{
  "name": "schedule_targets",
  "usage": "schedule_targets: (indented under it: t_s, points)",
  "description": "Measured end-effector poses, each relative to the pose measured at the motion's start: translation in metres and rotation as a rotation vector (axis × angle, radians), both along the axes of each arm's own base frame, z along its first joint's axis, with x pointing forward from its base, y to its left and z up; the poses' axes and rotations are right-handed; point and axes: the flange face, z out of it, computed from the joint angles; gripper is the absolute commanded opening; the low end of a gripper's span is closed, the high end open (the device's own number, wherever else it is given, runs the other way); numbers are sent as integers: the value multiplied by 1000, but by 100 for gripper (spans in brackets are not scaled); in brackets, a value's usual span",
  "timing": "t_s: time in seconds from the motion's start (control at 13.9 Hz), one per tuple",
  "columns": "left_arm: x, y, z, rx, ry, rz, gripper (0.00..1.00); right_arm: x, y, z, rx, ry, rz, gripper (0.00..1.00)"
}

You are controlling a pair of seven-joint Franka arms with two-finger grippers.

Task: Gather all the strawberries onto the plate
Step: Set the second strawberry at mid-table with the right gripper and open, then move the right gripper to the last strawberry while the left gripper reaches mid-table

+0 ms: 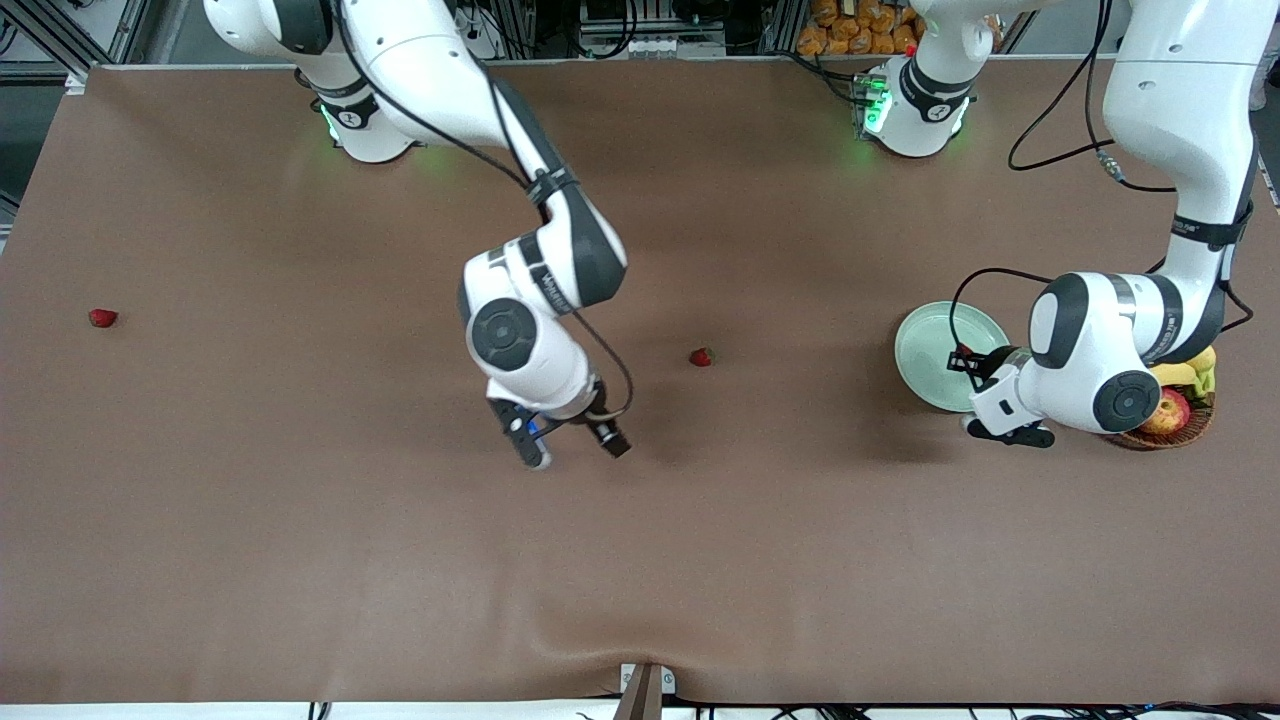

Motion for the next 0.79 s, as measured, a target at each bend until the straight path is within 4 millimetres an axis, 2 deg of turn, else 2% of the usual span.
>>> schedule_targets:
  t_s: [0.07,0.29,0.5,0.57,0.65,0.79]
  points:
    - [0,0,-4,-1,0,0,100,11,-19,1,-9,-5,28,100]
    - [2,-2,-5,-5,-5,7,100,35,-94,10,-85,40,143,100]
    - [12,-13,5,8,-39,40,100,51,-178,28,-143,104,287,100]
    - [17,-27,13,20,-59,59,100,54,-206,34,-150,123,337,100]
    - [22,-54,22,35,-81,82,100,57,-235,39,-154,140,385,100]
    - [21,-134,39,80,-124,145,100,58,-290,48,-161,163,470,100]
